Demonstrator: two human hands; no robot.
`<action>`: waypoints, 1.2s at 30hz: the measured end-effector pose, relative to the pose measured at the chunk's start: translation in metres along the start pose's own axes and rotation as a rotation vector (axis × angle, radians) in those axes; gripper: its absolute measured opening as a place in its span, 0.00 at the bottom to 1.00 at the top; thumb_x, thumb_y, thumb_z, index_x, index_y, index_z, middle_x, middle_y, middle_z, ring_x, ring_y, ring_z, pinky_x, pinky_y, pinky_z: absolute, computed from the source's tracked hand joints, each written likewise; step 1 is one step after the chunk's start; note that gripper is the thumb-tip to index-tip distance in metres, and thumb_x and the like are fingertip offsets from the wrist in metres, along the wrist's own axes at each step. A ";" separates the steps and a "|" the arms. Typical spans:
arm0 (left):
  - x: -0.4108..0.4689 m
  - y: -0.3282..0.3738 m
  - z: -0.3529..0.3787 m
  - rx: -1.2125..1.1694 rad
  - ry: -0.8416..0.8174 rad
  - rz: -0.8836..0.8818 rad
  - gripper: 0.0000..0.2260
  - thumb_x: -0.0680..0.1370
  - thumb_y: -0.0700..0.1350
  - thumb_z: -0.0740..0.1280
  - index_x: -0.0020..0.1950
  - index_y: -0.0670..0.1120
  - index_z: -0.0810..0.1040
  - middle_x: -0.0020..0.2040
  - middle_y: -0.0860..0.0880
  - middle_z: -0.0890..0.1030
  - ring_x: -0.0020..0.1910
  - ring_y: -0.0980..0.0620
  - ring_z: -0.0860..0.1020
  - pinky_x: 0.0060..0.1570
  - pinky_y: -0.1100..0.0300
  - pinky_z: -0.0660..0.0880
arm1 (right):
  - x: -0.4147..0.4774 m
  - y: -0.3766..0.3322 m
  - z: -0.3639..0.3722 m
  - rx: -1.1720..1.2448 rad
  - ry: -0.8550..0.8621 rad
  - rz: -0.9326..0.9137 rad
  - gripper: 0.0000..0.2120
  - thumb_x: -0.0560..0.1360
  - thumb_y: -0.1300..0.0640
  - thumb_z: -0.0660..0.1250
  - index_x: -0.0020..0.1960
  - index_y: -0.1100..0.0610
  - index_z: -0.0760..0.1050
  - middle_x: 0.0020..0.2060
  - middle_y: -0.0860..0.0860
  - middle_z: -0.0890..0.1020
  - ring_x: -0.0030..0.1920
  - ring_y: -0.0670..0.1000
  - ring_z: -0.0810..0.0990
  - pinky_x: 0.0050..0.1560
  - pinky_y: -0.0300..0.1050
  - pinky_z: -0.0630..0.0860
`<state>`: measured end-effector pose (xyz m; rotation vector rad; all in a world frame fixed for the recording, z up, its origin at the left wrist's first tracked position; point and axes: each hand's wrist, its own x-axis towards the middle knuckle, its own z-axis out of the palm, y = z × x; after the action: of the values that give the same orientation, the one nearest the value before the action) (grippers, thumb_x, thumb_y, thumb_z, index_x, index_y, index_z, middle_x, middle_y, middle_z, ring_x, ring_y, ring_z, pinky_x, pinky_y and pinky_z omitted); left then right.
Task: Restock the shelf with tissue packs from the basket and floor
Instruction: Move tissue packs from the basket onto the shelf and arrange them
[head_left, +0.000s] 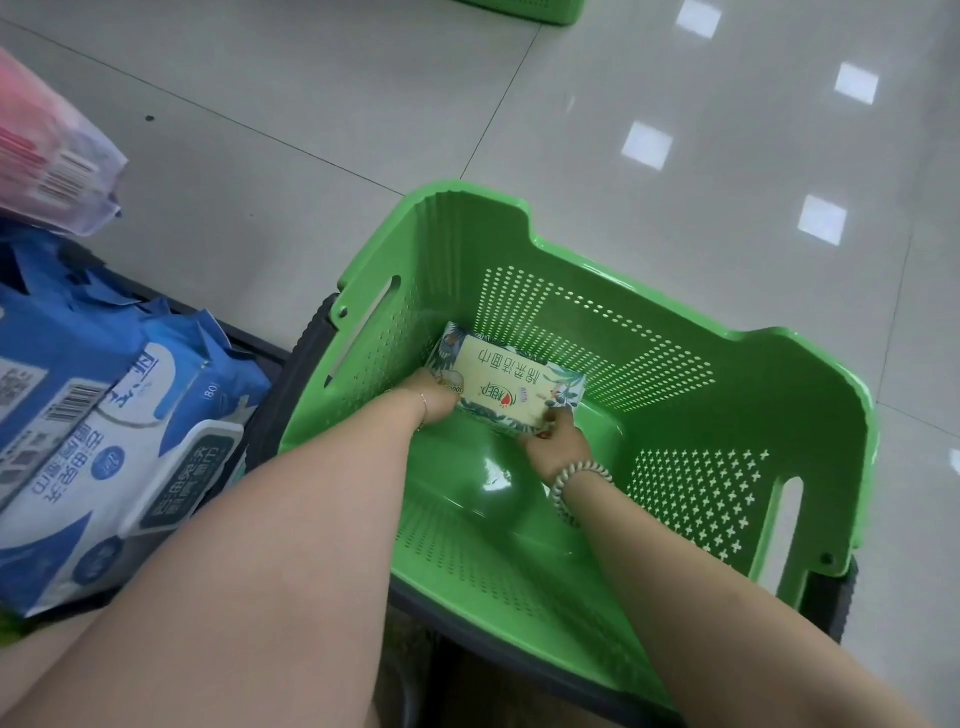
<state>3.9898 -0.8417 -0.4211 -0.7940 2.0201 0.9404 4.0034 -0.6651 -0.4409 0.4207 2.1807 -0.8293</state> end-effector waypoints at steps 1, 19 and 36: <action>0.000 -0.001 0.001 -0.016 -0.012 -0.009 0.13 0.80 0.37 0.57 0.63 0.46 0.72 0.65 0.43 0.73 0.47 0.50 0.71 0.43 0.65 0.69 | 0.001 0.002 0.000 0.003 0.004 -0.004 0.28 0.71 0.48 0.69 0.67 0.53 0.63 0.57 0.55 0.75 0.51 0.55 0.78 0.54 0.53 0.79; -0.011 -0.002 0.005 -0.350 0.048 -0.143 0.23 0.79 0.33 0.58 0.74 0.42 0.61 0.70 0.41 0.69 0.67 0.41 0.70 0.67 0.48 0.68 | 0.000 0.006 0.004 0.149 0.038 0.093 0.28 0.75 0.58 0.68 0.69 0.61 0.58 0.63 0.57 0.73 0.60 0.57 0.75 0.59 0.48 0.73; -0.005 0.004 -0.001 -0.017 0.047 -0.207 0.17 0.78 0.35 0.65 0.66 0.35 0.71 0.61 0.41 0.78 0.58 0.48 0.79 0.55 0.58 0.75 | -0.005 0.001 -0.005 0.009 0.070 0.120 0.42 0.65 0.43 0.72 0.72 0.48 0.54 0.63 0.55 0.72 0.61 0.60 0.73 0.58 0.59 0.75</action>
<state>3.9888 -0.8392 -0.4154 -1.0217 1.9280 0.8278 4.0046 -0.6611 -0.4354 0.5873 2.1929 -0.7694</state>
